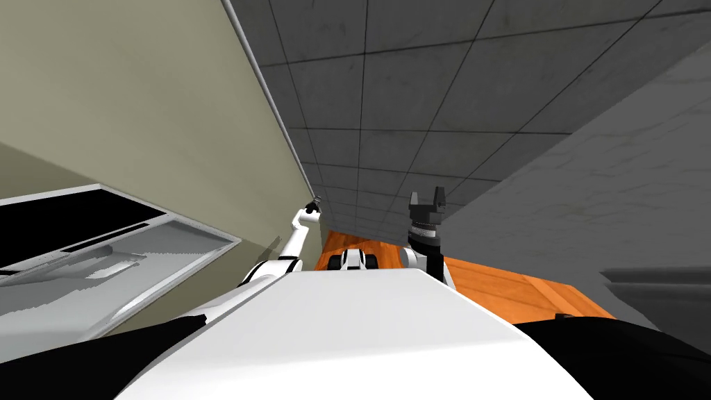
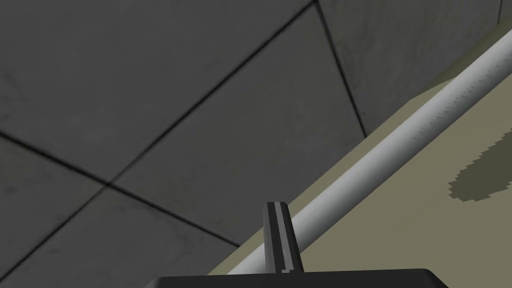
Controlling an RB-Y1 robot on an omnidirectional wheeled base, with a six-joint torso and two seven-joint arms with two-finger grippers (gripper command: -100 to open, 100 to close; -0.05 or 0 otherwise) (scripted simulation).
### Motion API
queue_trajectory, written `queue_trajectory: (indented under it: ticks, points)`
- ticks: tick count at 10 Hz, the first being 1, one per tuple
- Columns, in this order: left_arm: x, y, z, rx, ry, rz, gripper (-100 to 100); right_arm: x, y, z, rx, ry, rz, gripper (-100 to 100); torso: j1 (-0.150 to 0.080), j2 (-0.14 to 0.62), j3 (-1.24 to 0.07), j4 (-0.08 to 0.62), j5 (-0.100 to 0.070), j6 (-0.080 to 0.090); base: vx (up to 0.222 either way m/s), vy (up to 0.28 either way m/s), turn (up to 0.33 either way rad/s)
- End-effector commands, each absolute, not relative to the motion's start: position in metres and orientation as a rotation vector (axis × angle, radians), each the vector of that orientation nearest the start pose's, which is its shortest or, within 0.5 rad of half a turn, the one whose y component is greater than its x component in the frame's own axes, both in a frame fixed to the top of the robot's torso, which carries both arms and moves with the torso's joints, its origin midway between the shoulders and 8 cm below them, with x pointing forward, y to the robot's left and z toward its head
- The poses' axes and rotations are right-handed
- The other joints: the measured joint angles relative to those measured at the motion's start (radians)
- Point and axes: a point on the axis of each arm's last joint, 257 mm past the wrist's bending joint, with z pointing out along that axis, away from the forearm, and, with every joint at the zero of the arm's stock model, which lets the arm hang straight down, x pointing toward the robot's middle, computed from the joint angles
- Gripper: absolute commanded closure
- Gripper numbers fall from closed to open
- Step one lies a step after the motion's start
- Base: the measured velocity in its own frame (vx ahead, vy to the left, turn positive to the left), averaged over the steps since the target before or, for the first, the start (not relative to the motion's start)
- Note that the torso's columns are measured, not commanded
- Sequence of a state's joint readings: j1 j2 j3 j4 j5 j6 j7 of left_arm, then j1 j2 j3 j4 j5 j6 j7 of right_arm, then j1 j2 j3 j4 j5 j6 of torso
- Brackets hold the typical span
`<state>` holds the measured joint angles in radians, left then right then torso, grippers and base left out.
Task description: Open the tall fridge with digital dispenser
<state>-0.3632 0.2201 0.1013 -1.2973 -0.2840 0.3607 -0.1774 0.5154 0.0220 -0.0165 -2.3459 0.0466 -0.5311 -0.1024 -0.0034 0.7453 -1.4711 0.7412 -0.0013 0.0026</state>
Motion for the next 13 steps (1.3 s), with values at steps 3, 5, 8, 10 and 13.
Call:
queue_trajectory:
  ticks: [3,5,8,10,13]
  points:
    - [0.638,0.272,-0.22,-0.875,1.606,-0.58,100,0.323,-0.278,0.054,0.609,0.54,1.364,0,0.005,-0.008,-0.005,-0.004,0.002,-0.003,-0.237,-0.007,-0.156]
    - [0.641,0.242,-0.218,-0.836,1.63,-0.614,100,0.323,-0.278,0.054,0.609,0.54,1.364,0,0.004,-0.007,-0.005,-0.003,0.002,-0.003,-0.246,-0.006,-0.131]
    - [0.644,0.222,-0.216,-0.81,1.646,-0.636,100,0.323,-0.278,0.054,0.609,0.54,1.364,0,0.003,-0.008,-0.005,-0.003,0.001,-0.003,-0.192,-0.017,-0.116]
    - [0.644,0.245,-0.218,-0.841,1.629,-0.609,-100,0.323,-0.278,0.054,0.609,0.54,1.363,0,0.006,-0.021,-0.013,-0.007,0.002,-0.004,0.128,0.003,0.139]
    - [0.642,0.279,-0.22,-0.886,1.606,-0.572,-100,0.323,-0.278,0.054,0.609,0.54,1.363,0,0.004,-0.009,-0.006,-0.004,0.002,-0.002,0.196,0.015,0.109]
